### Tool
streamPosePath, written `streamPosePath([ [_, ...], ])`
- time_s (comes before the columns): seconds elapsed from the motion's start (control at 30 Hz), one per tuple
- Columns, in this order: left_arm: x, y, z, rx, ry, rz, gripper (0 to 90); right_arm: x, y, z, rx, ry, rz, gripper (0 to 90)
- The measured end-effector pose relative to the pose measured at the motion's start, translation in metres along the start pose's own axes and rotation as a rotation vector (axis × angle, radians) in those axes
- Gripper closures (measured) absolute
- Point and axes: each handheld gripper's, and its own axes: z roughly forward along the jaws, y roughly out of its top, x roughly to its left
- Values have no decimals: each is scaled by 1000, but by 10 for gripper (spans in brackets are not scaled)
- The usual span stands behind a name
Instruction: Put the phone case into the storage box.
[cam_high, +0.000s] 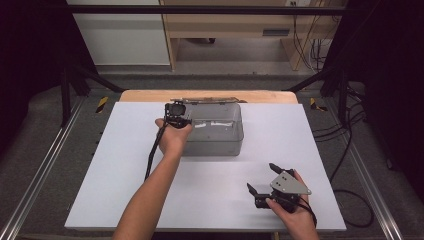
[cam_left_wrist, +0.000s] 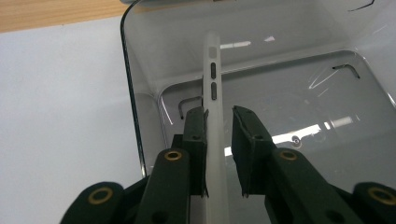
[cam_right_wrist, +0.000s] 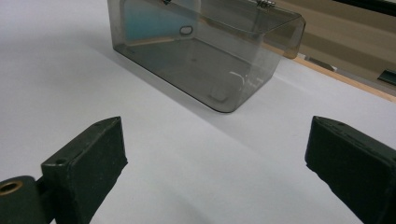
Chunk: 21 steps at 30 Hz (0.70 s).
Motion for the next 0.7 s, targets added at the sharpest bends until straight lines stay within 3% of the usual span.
streamPosePath([
  [0.2,0,-1,-1,-20,5,-9,802,1,0,0,2,3,-2,54],
  [0.7,0,-2,0,-21,29,0,808,1,0,1,4,7,-8,54],
])
